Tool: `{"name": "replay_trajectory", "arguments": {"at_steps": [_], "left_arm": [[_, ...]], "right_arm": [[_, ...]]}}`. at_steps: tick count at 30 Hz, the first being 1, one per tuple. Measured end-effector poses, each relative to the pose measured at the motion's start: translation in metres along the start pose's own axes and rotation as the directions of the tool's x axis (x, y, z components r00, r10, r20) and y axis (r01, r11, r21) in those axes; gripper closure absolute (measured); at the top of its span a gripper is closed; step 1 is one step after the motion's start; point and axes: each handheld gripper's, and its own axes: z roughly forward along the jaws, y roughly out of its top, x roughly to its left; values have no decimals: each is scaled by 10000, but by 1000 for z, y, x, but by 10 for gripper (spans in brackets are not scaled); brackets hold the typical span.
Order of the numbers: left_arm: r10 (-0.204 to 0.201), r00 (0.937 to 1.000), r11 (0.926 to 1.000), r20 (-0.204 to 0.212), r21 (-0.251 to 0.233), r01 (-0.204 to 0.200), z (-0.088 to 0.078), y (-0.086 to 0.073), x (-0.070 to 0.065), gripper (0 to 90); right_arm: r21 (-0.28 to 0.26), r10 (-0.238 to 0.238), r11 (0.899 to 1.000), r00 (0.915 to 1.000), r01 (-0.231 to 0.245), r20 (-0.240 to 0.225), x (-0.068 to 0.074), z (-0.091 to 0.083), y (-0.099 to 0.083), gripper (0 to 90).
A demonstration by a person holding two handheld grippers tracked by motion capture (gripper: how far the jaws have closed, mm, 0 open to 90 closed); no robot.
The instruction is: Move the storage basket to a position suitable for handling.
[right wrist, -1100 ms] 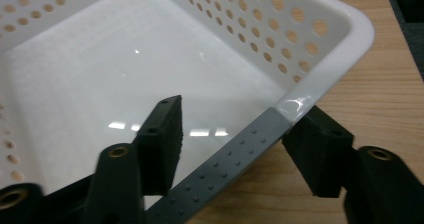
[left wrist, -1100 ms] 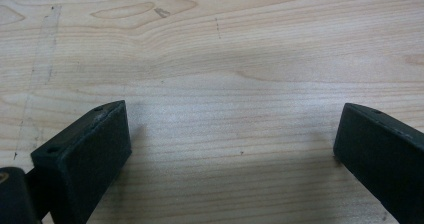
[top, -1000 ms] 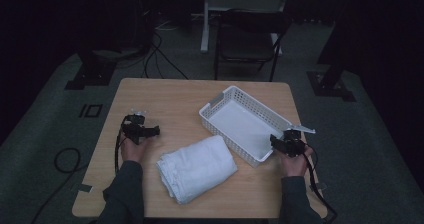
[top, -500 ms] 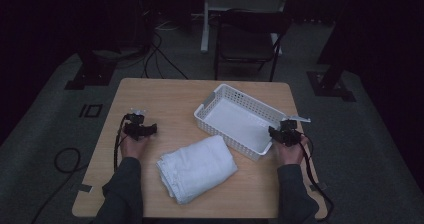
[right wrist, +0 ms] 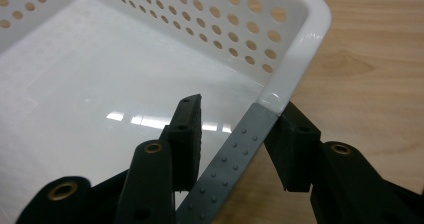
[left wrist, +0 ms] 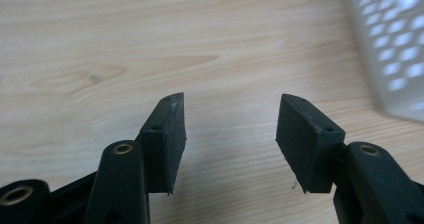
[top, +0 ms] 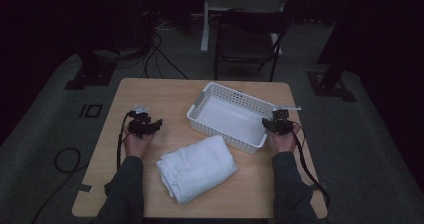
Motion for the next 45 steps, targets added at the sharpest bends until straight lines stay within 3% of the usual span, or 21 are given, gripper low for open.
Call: {"name": "replay_trajectory", "arguments": {"at_steps": [4,6,9,13,17,22,26,31,42,45], "left_arm": [[312,9992,9995,240,-85,-310,-6,6,-10,443],[270,9988,9993,409,-273,-259,-8,9,-15,444],[347,9974,9985,624,-438,-320,-11,13,-22,445],[592,9948,9972,830,-513,-550,-12,20,-34,444],[880,9914,9946,969,-632,-821,-12,31,-48,445],[1116,9876,9913,1103,-816,-1029,-9,43,-64,446],[1201,9858,9909,1173,-755,-1118,-4,48,-71,452],[1210,9853,9917,1204,-585,-1146,2,50,-72,476],[1024,9878,9942,1176,-458,-976,1,42,-65,546],[744,9907,9965,1135,-461,-695,0,40,-60,594]], "right_arm": [[10,-154,9999,9999,154,-63,7,8,7,600],[3,-188,9998,9998,188,-68,8,8,7,599],[-41,-117,9999,9997,116,-191,12,8,6,532],[-66,-104,9999,9997,103,-213,19,-6,-2,415],[-128,-33,9999,9997,30,-246,24,-20,-13,371],[-231,-46,9997,9979,31,-649,32,-40,-28,378],[190,-367,9991,9955,385,-873,42,-42,-37,424],[245,-310,9991,9961,331,-820,42,-36,-36,472],[224,-549,9981,9934,574,-1012,42,-9,-8,568],[240,-653,9974,9918,684,-1099,47,-1,-1,582]]}}
